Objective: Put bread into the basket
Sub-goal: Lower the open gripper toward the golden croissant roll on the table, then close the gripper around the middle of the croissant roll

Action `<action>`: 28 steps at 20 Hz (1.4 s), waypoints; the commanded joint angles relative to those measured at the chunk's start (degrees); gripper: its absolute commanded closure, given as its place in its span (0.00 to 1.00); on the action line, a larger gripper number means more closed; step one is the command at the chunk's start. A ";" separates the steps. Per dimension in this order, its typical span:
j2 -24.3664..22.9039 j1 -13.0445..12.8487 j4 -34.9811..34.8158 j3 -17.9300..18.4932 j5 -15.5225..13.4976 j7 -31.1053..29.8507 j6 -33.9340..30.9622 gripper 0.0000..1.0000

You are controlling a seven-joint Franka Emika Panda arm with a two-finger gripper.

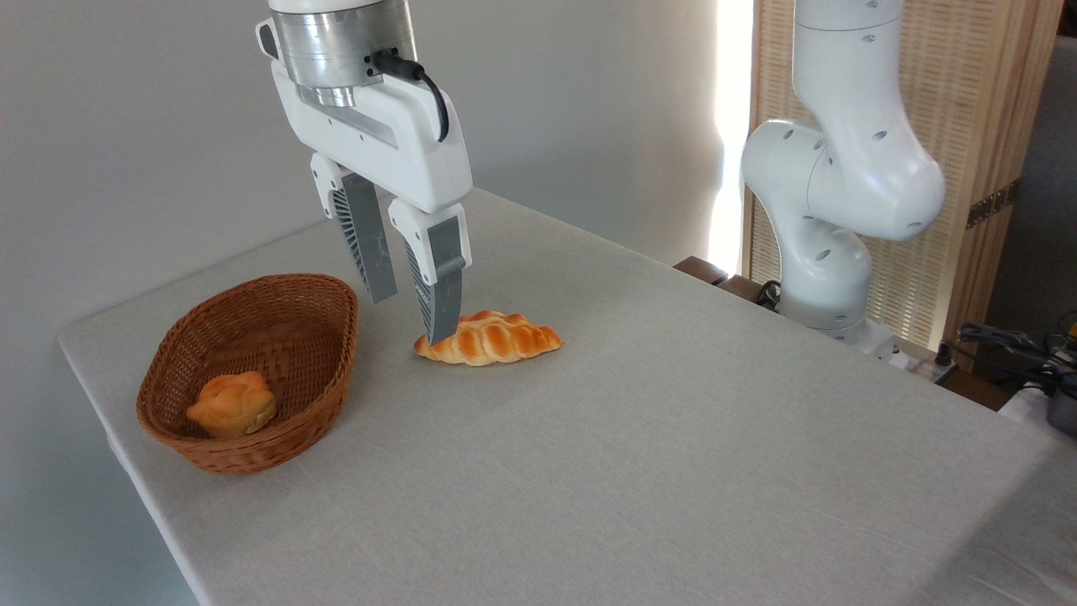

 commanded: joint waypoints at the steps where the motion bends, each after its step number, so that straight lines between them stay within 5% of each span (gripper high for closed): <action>1: -0.41 0.72 0.11 -0.39 -0.07 0.20 -1.13 0.00; 12: -4.44 0.63 -6.46 -2.67 -0.25 2.92 -1.22 0.00; 20: -9.81 0.02 -19.39 -9.16 -0.34 15.32 -1.30 0.00; 25: -8.50 0.02 -24.67 -15.15 -7.88 15.23 -0.78 0.00; 28: -6.31 0.02 -25.73 -17.70 -8.07 15.50 0.01 0.00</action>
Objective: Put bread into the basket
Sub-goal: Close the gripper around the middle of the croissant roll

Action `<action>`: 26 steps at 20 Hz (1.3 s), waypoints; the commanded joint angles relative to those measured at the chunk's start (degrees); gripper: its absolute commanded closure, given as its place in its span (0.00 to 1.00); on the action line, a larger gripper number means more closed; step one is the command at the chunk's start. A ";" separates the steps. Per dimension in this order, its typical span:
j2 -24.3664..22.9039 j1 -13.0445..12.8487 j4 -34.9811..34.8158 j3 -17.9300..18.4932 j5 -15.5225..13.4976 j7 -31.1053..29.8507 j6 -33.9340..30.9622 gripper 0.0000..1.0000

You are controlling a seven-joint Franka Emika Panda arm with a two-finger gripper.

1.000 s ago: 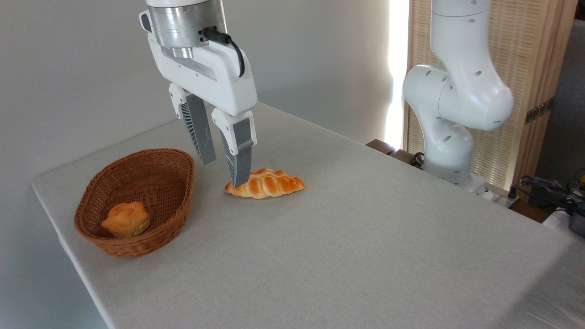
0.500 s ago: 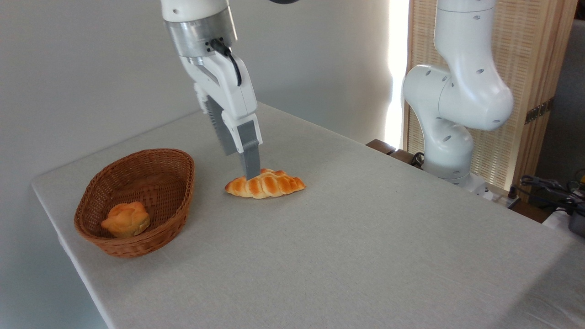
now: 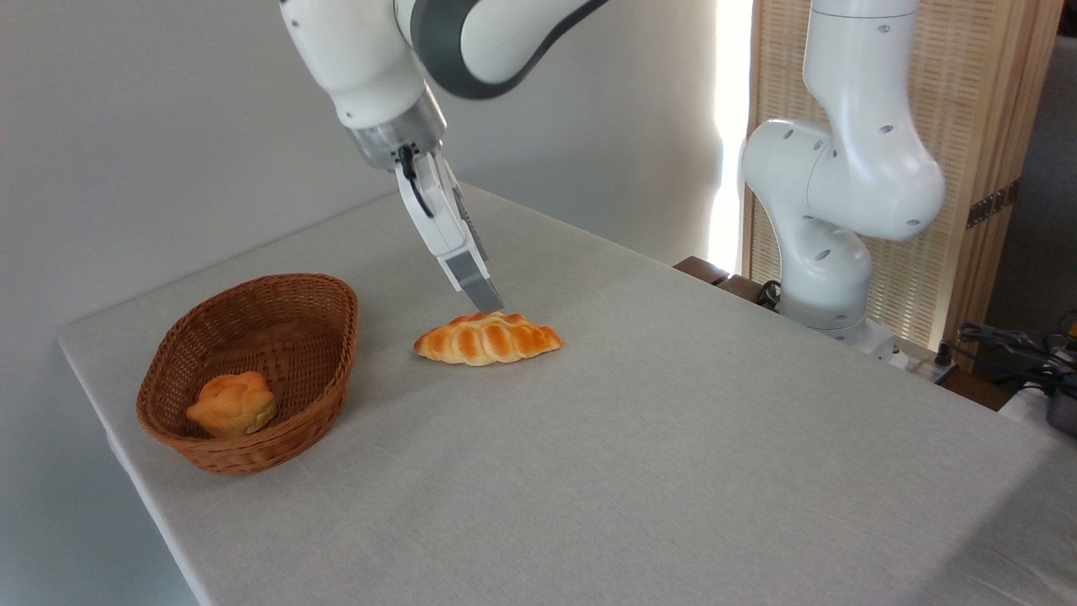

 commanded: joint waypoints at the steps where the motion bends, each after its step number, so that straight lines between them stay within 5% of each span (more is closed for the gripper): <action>1: 2.01 0.33 -1.70 -2.05 -1.42 1.57 1.87 0.00; 6: 2.71 0.33 -7.50 -5.48 -1.42 1.56 10.67 0.00; 14: 2.98 0.24 -8.39 -6.53 1.74 1.74 12.96 0.00; 17: 3.77 0.24 -8.83 -7.59 5.78 1.22 14.19 0.09; 21: 4.03 0.24 -8.92 -8.38 6.14 1.13 15.16 0.17; 23: 4.21 0.24 -8.92 -8.38 6.14 1.13 15.25 0.32; 26: 4.21 0.24 -8.92 -8.38 6.14 1.13 15.25 0.74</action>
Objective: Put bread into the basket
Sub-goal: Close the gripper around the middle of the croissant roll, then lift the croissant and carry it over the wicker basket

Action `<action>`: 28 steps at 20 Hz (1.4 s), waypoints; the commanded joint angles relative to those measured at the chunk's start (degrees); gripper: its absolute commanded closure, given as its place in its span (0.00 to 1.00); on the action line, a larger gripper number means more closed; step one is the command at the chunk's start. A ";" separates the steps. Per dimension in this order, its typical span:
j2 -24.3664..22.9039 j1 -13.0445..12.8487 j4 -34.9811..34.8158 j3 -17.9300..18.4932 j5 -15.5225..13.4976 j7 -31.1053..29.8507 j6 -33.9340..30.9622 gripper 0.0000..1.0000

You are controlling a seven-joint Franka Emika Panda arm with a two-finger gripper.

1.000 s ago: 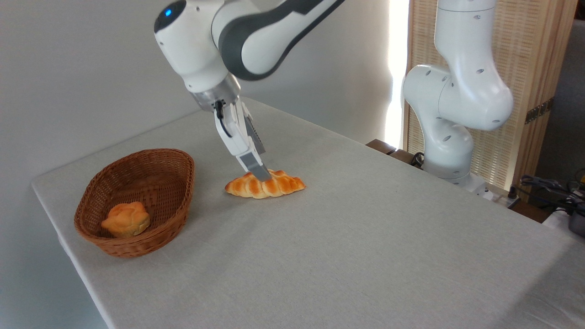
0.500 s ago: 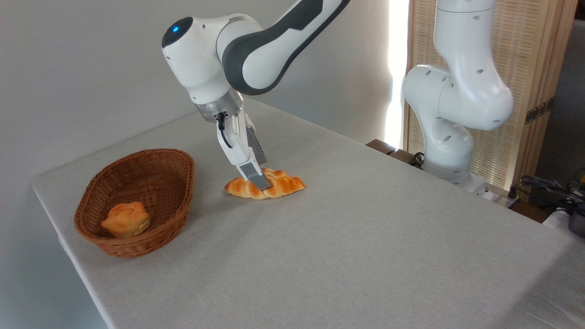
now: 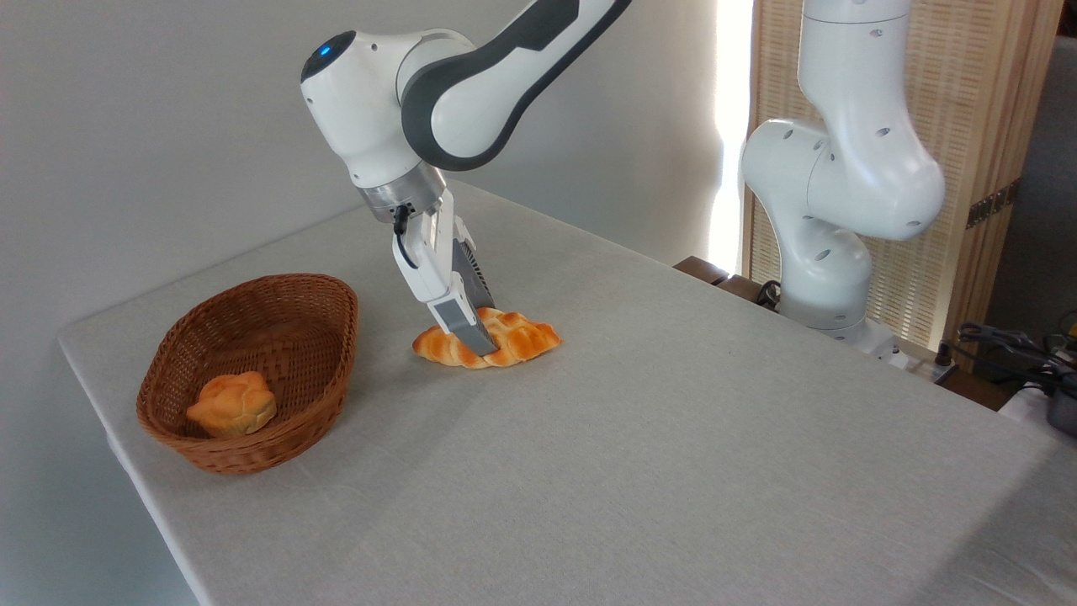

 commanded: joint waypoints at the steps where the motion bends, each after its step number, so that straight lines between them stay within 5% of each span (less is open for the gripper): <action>1: 0.45 0.13 -0.70 -0.09 0.50 0.44 1.91 0.81; 5: 0.45 0.13 -0.70 -0.09 0.50 0.53 1.91 0.94; 18: 0.28 0.39 0.35 0.00 0.50 0.44 0.60 1.00; 25: 1.77 0.83 16.41 4.30 0.50 0.88 -15.47 1.00; 28: 2.82 0.74 21.78 4.31 -0.29 0.62 -16.90 1.00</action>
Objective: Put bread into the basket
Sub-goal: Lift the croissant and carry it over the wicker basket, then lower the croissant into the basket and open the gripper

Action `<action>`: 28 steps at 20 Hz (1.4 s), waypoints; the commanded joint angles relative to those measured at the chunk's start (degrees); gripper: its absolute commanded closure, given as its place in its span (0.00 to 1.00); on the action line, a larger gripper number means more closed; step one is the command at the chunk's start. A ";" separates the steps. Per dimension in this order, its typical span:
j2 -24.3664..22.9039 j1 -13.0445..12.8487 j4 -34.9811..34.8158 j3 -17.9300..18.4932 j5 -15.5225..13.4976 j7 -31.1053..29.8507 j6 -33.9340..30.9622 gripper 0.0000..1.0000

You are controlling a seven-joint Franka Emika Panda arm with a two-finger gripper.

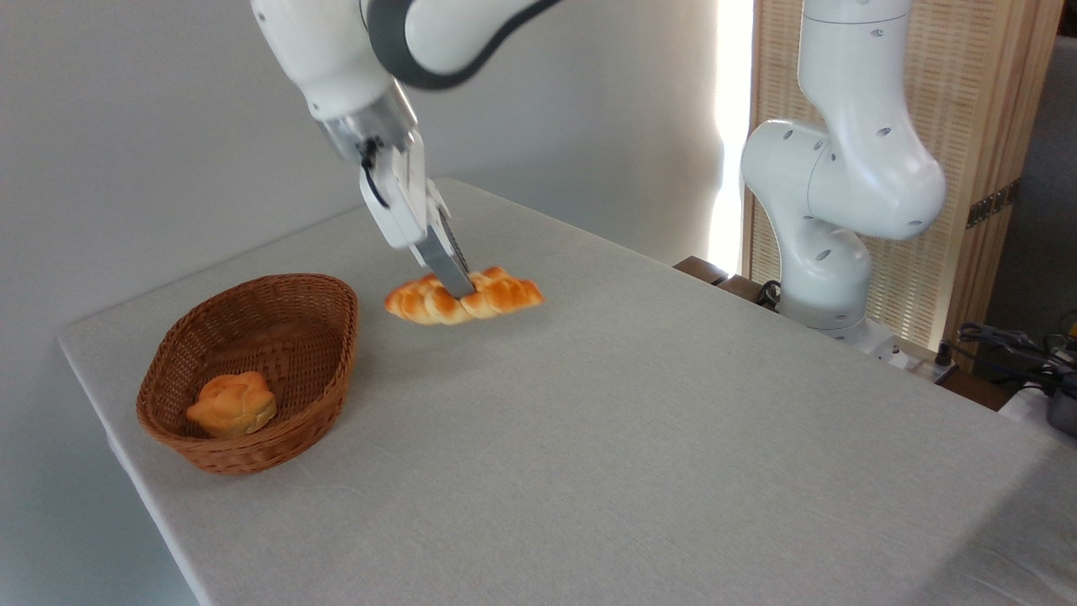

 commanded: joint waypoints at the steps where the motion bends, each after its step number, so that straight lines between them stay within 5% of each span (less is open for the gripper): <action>1: 3.73 -0.27 8.72 -0.31 -0.51 0.32 -2.00 1.00; 7: 11.21 -0.62 14.98 -4.17 -0.51 -0.82 14.23 0.89; 10: 14.11 -0.62 14.98 -6.54 -0.25 -6.25 22.07 0.87; 14: 16.40 -0.80 14.81 -7.69 -0.33 -10.57 27.53 0.67; 16: 17.19 -0.89 14.46 -9.44 0.71 -9.53 29.38 0.00; 19: 17.81 -0.89 14.37 -10.16 5.81 -9.17 30.18 0.00; 28: 17.72 -0.89 14.37 -10.16 5.73 -9.70 30.00 0.00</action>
